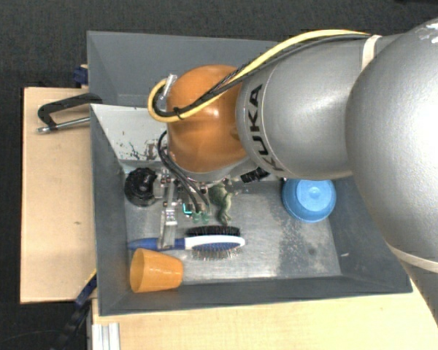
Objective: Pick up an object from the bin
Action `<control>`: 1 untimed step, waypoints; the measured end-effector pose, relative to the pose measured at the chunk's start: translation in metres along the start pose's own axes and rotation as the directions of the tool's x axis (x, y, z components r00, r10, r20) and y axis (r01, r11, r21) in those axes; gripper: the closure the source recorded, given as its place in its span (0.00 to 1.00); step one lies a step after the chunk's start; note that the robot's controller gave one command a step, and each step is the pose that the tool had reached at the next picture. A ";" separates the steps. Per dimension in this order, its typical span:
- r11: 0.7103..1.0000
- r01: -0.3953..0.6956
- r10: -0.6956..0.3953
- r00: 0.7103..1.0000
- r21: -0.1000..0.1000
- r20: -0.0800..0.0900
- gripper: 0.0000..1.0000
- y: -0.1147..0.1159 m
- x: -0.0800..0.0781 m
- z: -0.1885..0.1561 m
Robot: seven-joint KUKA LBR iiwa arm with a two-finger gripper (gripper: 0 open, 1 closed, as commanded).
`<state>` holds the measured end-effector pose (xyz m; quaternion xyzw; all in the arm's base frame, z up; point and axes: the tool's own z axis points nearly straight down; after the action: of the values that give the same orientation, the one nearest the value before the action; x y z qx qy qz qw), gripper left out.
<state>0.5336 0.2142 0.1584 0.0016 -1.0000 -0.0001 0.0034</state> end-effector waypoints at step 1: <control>0.948 0.318 -0.318 0.948 0.003 0.002 0.00 -0.056 0.035 0.089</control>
Offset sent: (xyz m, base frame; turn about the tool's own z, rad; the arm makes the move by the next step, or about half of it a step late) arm -0.0346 -0.0559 -0.0884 -0.3243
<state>0.4985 0.1580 0.0692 0.1625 -0.9867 0.0005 0.0021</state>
